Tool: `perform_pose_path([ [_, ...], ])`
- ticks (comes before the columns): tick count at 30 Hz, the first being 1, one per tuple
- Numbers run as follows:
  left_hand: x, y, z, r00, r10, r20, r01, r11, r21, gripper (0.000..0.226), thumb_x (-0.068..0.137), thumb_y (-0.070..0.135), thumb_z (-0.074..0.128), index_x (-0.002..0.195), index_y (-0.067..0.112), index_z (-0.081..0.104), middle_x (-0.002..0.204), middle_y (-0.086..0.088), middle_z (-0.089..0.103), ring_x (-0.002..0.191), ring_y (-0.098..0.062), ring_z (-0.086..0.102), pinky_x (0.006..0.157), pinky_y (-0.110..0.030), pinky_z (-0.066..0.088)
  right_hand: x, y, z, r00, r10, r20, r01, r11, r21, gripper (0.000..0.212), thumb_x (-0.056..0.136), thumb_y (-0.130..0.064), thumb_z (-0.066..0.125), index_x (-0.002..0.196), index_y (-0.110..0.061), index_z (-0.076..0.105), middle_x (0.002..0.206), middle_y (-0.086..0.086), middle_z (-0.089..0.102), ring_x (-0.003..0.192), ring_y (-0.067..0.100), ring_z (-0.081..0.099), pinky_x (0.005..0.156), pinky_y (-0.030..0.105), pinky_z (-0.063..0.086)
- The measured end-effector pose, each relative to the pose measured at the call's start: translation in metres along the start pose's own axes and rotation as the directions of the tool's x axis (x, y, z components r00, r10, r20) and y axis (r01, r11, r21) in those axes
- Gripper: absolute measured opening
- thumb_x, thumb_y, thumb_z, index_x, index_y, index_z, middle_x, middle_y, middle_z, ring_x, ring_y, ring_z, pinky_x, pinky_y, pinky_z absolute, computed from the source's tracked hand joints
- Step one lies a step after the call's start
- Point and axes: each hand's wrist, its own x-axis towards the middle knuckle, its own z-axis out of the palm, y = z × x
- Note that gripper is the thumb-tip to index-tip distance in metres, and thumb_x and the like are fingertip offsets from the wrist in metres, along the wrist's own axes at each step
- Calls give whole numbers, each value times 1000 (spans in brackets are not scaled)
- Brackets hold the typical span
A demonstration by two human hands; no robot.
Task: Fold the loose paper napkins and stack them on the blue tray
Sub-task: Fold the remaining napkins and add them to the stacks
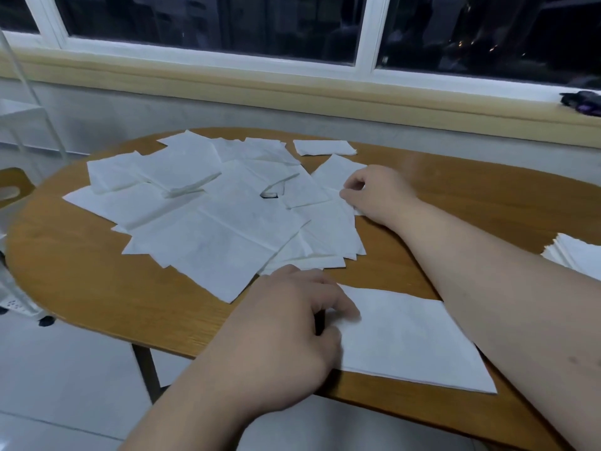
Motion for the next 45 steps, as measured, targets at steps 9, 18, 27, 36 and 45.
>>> perform_pose_path([
  [9, -1, 3, 1, 1000, 7, -21, -7, 1000, 11, 26, 82, 21, 62, 96, 41, 71, 106, 30, 58, 108, 4, 46, 88, -10, 33, -17, 9, -10, 997, 52, -54, -53, 998, -17, 23, 93, -26, 52, 85, -25, 74, 94, -11, 69, 87, 16, 62, 79, 39, 56],
  [18, 1, -1, 4, 999, 40, -15, -40, 999, 0, 27, 79, 20, 61, 92, 42, 72, 105, 35, 60, 109, 4, 49, 90, -14, 38, -52, 32, -35, 977, 145, -157, -131, 987, 94, 20, 98, -27, 54, 91, -23, 73, 88, -13, 67, 84, 12, 60, 69, 29, 46],
  [27, -4, 6, 8, 995, 99, 7, -100, 995, 29, 28, 83, 18, 64, 88, 45, 70, 106, 37, 59, 107, 2, 50, 88, -17, 42, -165, 35, -90, 931, 297, -212, -260, 947, 187, 13, 94, -34, 61, 86, -34, 71, 76, -16, 67, 74, 6, 62, 64, 28, 50],
  [36, -10, 25, 35, 982, 188, 2, -188, 980, 69, 16, 84, 36, 65, 93, 46, 73, 109, 41, 57, 116, 3, 47, 93, -17, 40, -299, 19, -105, 838, 501, -215, -349, 796, 494, 16, 92, -30, 62, 80, -35, 71, 76, -25, 70, 73, -7, 64, 62, 18, 44],
  [45, -14, 52, 44, 987, 55, -151, -63, 997, -45, 38, 86, 35, 69, 114, 56, 55, 130, 42, 39, 132, 11, 25, 103, -10, 25, -299, 16, -113, 807, 561, -184, -222, 578, 785, 17, 95, -9, 61, 85, -15, 73, 84, -4, 77, 79, 14, 75, 83, 39, 59],
])
